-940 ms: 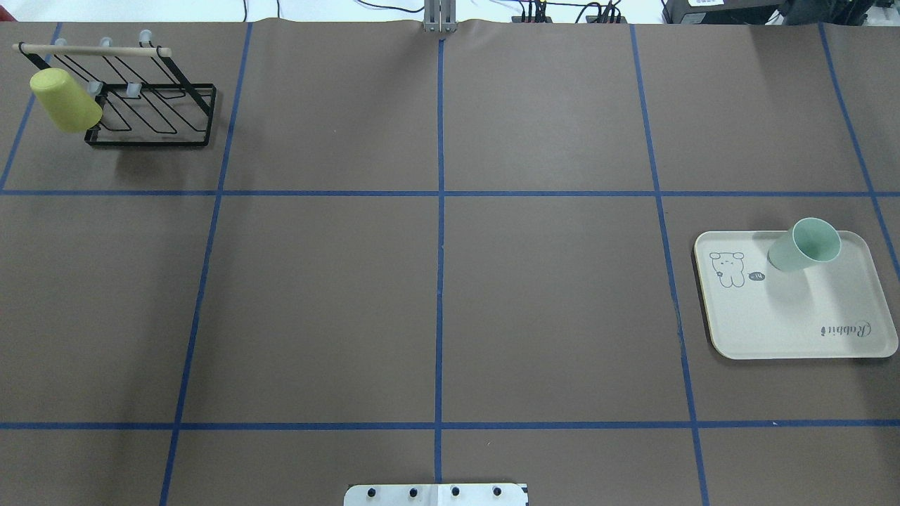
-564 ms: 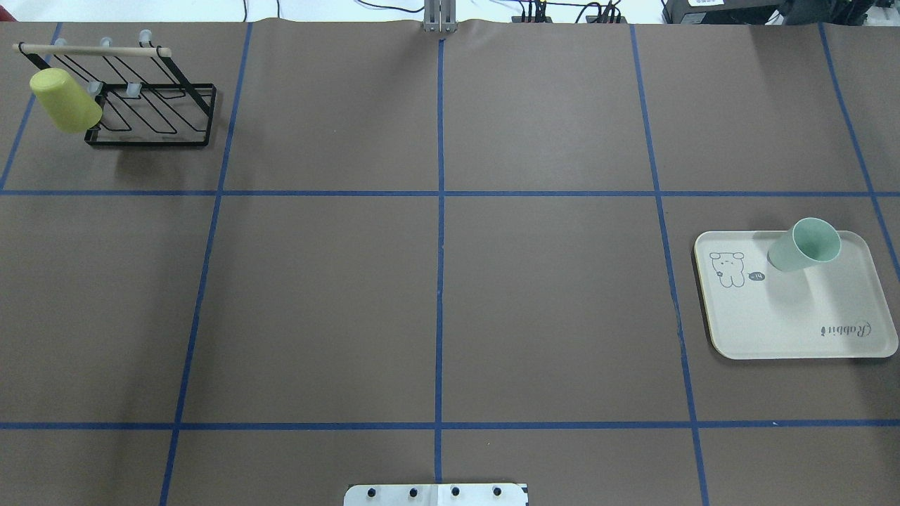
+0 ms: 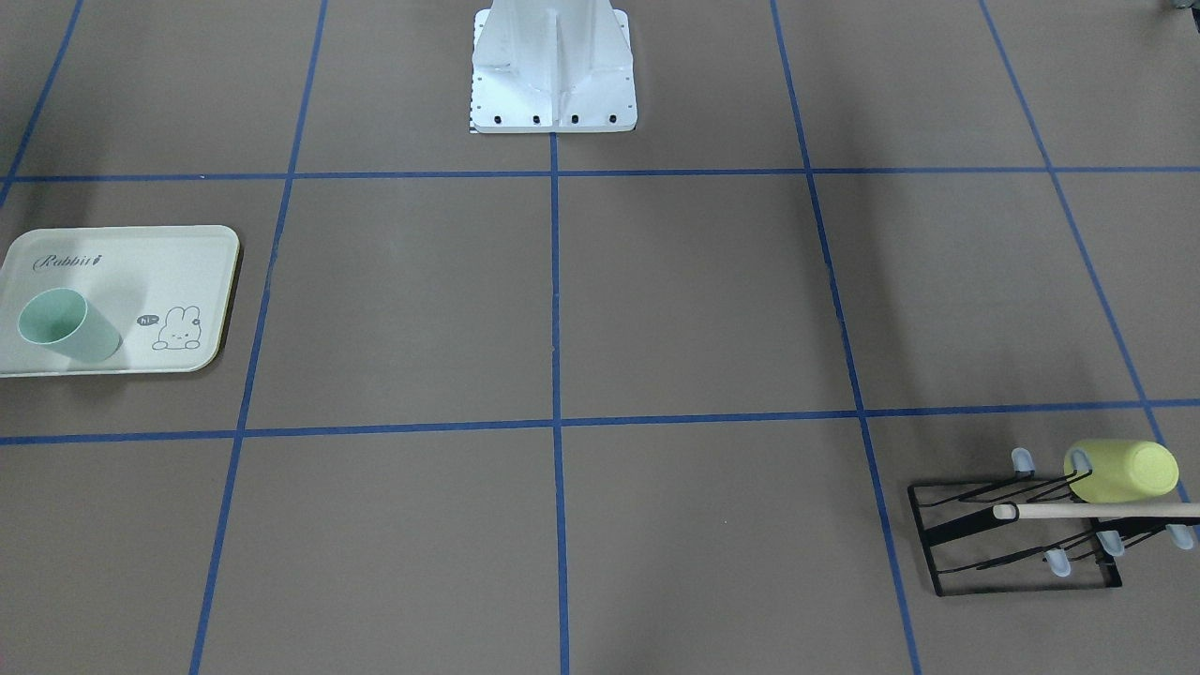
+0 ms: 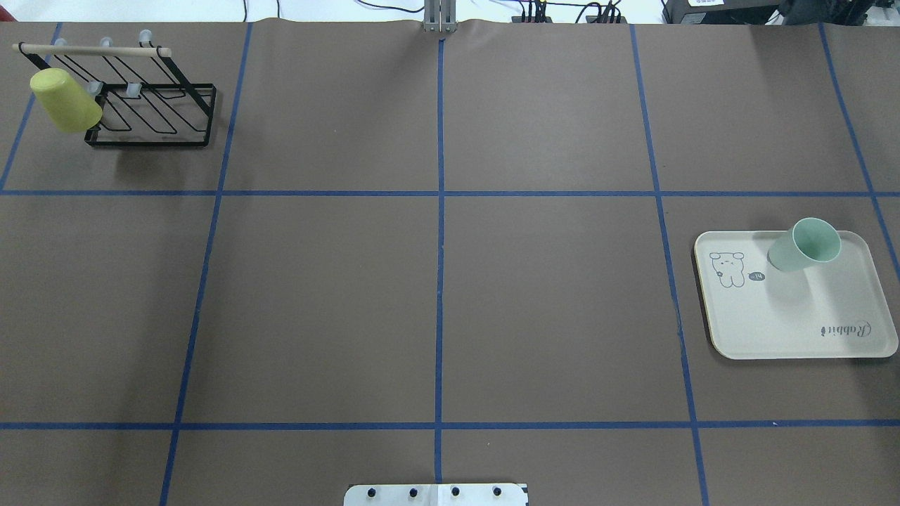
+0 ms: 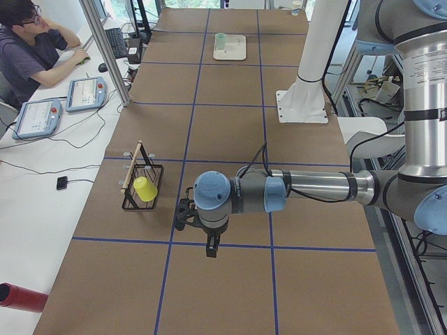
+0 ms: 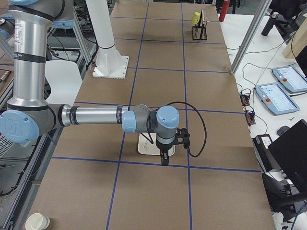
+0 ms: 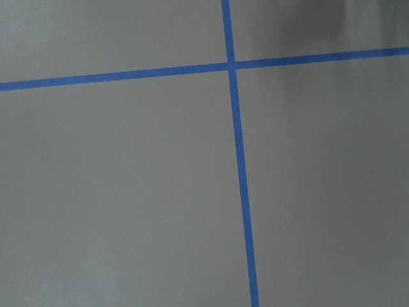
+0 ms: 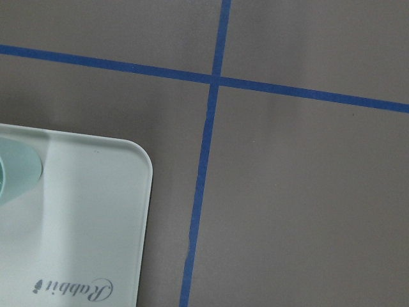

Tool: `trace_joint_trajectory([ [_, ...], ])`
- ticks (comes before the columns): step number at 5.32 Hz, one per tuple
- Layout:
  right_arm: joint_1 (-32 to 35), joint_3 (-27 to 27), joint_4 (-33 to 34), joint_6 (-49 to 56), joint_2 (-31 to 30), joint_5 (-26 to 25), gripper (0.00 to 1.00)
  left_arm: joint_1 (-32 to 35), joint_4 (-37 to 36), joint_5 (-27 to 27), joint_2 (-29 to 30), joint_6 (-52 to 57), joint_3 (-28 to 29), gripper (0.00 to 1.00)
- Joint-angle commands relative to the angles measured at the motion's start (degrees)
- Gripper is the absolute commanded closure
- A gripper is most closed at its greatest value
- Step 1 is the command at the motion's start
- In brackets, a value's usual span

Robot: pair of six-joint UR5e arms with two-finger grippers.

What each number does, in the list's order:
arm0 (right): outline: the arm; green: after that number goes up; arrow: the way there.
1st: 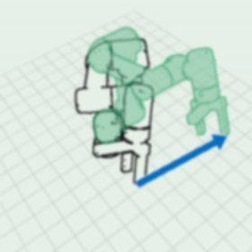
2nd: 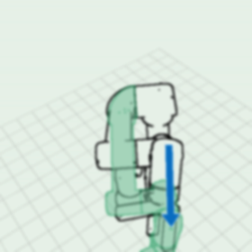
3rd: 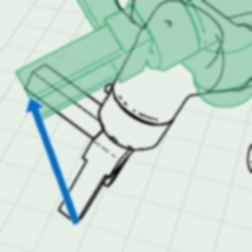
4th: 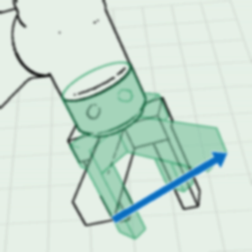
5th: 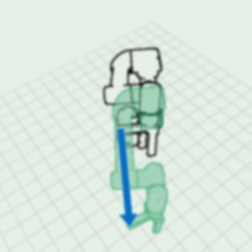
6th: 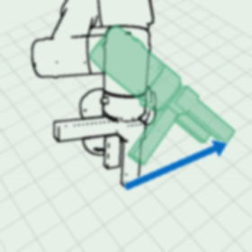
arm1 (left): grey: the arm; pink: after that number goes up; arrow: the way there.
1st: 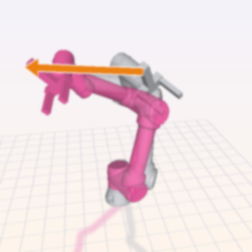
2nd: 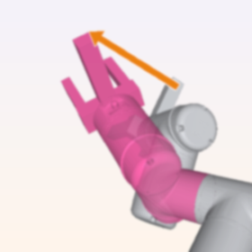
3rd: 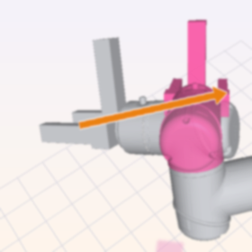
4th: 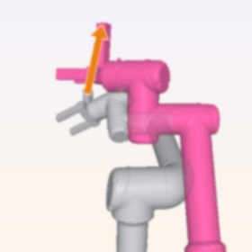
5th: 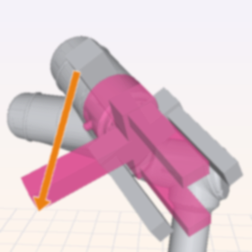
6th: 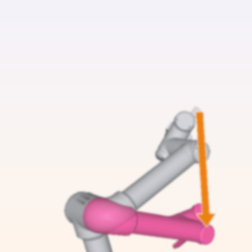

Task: Left arm grabs green cup and hands to right arm on tray

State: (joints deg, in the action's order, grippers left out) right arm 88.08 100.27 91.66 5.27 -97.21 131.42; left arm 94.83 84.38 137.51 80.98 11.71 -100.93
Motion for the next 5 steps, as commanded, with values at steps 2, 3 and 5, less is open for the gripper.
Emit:
trace_joint_trajectory([
  [2, -0.1, -0.08, -1.57, -0.87, 0.01, -0.02, 0.0, 0.0, -0.01, 0.04, -0.03, -0.02, 0.03, 0.0],
  [3, -0.1, 0.01, -2.0, -3.14, 0.01, 0.07, 0.0, 0.0, 0.08, 0.04, -0.03, 0.07, -0.06, 0.0],
  [5, -0.19, -0.08, -2.8, -3.25, -0.08, -0.02, 0.0, -0.09, 0.08, 0.04, 0.14, 0.07, -0.15, 0.0],
])
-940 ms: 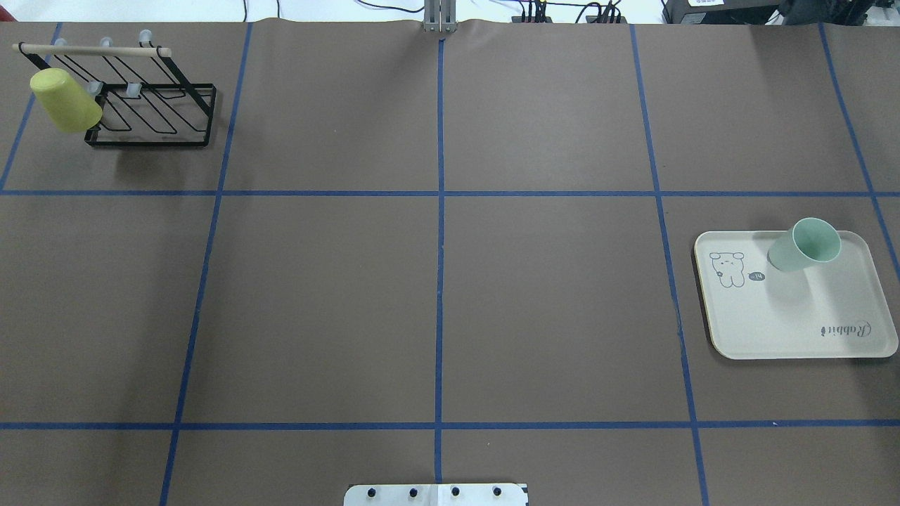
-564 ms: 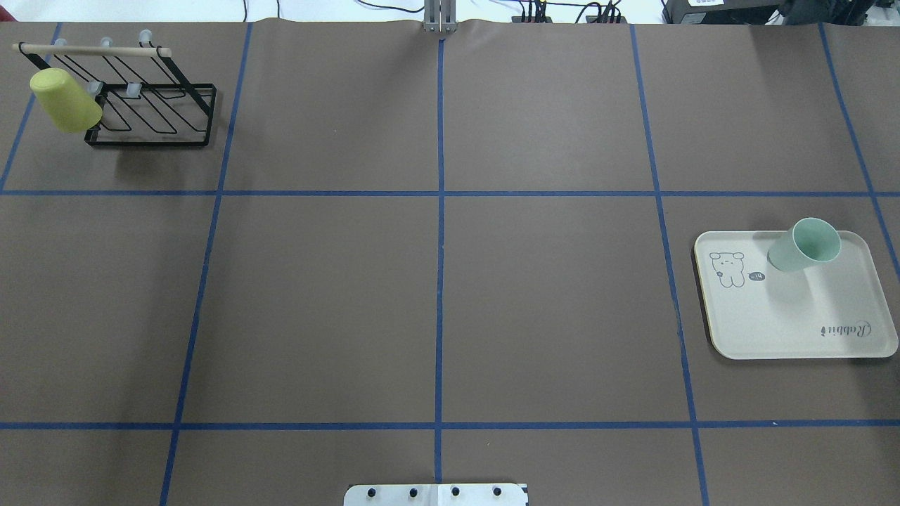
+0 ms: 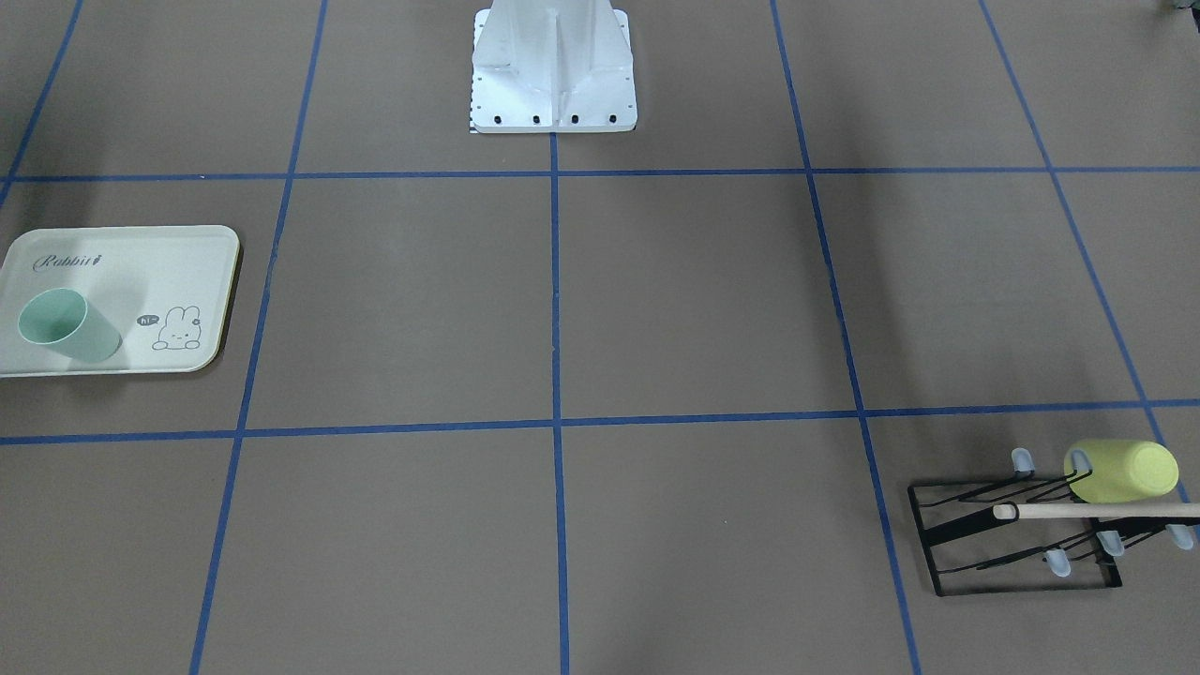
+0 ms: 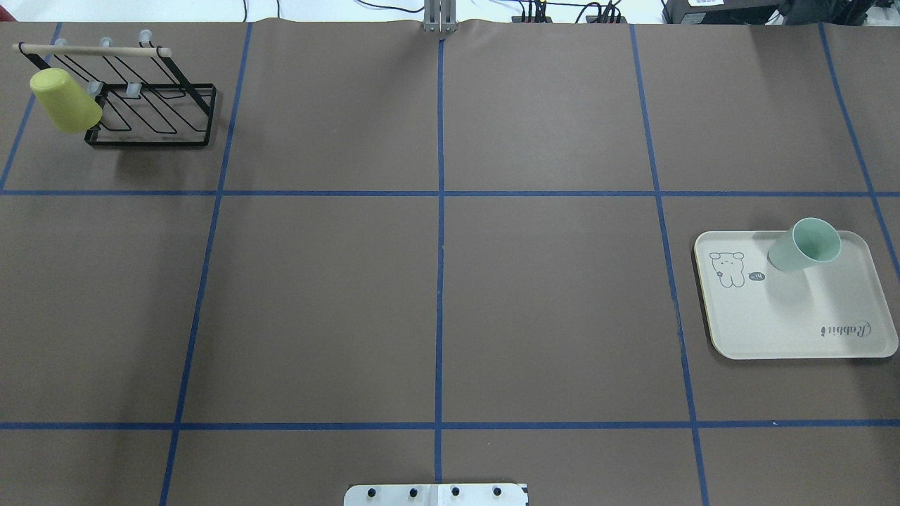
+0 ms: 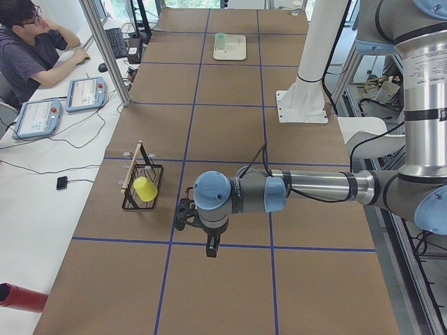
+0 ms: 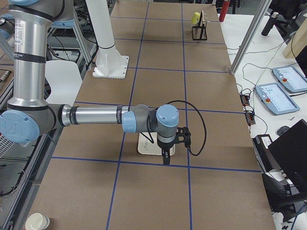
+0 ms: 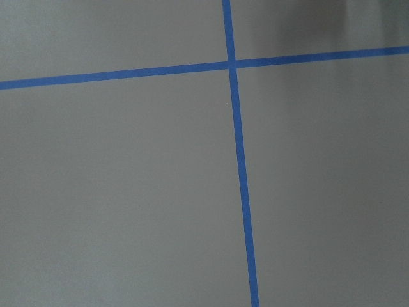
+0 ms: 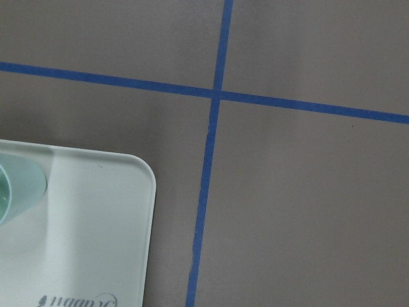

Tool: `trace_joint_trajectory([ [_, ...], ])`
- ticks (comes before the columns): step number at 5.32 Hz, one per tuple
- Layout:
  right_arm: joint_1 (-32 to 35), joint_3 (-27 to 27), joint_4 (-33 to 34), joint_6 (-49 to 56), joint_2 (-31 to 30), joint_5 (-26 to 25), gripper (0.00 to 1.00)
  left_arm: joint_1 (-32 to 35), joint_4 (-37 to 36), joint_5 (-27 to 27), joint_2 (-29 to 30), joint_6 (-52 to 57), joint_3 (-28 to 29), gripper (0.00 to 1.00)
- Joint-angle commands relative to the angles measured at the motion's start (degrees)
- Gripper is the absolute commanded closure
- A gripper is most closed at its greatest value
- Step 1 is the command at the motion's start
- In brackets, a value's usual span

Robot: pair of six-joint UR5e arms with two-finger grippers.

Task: Left arm grabs green cup and hands to right arm on tray

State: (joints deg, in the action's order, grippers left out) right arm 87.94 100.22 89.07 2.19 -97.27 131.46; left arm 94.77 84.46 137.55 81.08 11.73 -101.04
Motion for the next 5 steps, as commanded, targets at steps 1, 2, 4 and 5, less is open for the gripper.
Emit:
trace_joint_trajectory([
  [1, -0.22, -0.11, -0.21, -0.17, -0.03, -0.15, 0.0, -0.03, 0.01, 0.0, 0.13, 0.05, -0.04, 0.0],
  [2, -0.31, -0.2, -0.21, -0.17, -0.03, -0.15, 0.0, -0.03, 0.27, 0.0, 0.13, 0.05, -0.04, 0.0],
  [4, -0.66, -0.38, -0.3, -0.17, -0.03, -0.15, 0.0, -0.03, 0.62, -0.09, 0.13, 0.05, -0.04, 0.0],
  [5, -0.84, -0.38, -0.3, -0.17, -0.03, -0.15, 0.0, -0.03, 0.71, -0.09, 0.13, 0.05, -0.04, 0.0],
])
